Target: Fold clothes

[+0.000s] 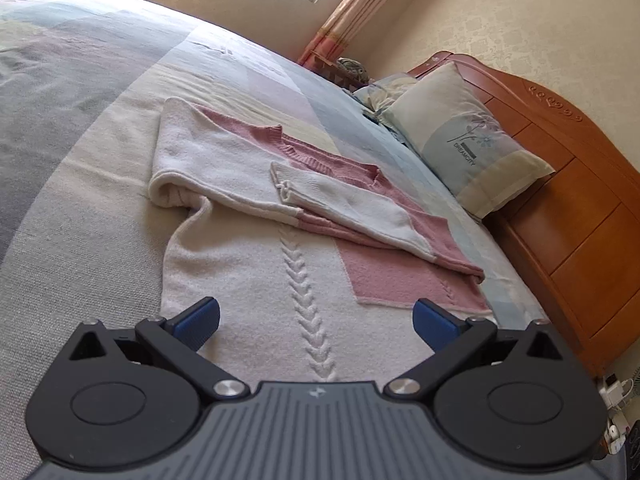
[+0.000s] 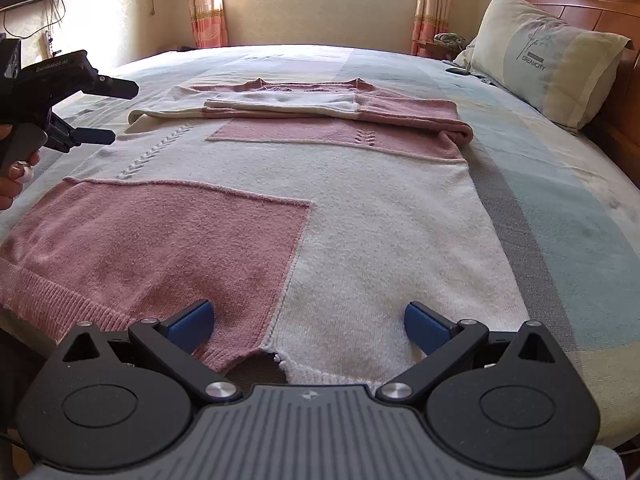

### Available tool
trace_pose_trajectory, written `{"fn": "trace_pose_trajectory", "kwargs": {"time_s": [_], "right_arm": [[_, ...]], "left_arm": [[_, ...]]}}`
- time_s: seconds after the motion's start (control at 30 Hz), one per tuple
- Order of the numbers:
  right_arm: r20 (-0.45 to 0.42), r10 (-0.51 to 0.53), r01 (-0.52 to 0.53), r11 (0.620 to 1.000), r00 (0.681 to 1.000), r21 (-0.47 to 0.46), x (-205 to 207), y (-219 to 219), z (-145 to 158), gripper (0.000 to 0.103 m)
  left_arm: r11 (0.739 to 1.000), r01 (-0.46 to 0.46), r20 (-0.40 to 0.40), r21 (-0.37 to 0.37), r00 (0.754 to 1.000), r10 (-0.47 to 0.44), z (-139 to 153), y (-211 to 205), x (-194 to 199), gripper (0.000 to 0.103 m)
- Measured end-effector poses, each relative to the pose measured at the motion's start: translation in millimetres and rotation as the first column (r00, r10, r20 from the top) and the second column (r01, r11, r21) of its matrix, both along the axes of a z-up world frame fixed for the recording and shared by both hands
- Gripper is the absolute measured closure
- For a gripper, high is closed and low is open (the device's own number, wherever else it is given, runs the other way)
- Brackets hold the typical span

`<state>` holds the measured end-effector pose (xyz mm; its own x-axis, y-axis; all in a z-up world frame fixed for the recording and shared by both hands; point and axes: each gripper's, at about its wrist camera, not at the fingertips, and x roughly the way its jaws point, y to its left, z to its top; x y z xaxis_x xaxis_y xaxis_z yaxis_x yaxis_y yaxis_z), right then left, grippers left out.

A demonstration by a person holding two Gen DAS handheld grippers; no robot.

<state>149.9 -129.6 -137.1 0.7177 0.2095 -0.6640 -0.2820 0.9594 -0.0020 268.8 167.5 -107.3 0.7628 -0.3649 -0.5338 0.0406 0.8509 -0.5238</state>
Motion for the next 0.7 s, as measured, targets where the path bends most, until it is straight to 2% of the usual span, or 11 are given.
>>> {"fn": "trace_pose_trajectory", "kwargs": {"time_s": [0.1,0.17,0.23,0.3,0.4,0.5,0.7], "right_arm": [[0.005,-0.003,0.003,1.0,1.0,0.0,-0.8,-0.2,-0.3,0.0],[0.007,-0.008,0.008,1.0,1.0,0.0,-1.8,-0.2,0.0,0.0],[-0.002,-0.016,0.016,1.0,1.0,0.006,-2.8,0.7,3.5,0.0],[-0.001,-0.005,0.005,0.999,1.0,0.039,-4.1,1.6,9.1,0.0],[0.027,0.026,-0.029,0.996,0.999,0.089,-4.0,7.8,20.0,0.0],[0.022,0.093,-0.095,0.989,0.995,0.111,5.2,27.5,28.4,0.0],[0.037,0.272,-0.274,0.956,0.962,0.108,19.4,91.6,32.4,0.0]], "left_arm": [[0.999,-0.045,0.048,-0.02,0.998,0.046,8.4,12.4,-12.5,0.003],[1.0,-0.024,0.088,0.004,0.996,0.024,16.1,13.4,-19.7,0.001],[0.999,0.034,0.086,0.008,0.996,-0.034,17.8,10.4,-21.2,0.001],[0.994,0.098,0.076,0.038,0.992,-0.1,15.9,1.2,-20.0,0.001],[0.979,0.139,0.049,0.146,0.988,-0.148,14.5,-15.3,-20.1,0.001],[0.967,0.168,0.038,0.19,0.983,-0.179,14.8,-17.7,-24.7,0.001],[0.968,0.172,0.046,0.184,0.982,-0.184,17.1,-9.2,-33.5,0.001]]}}
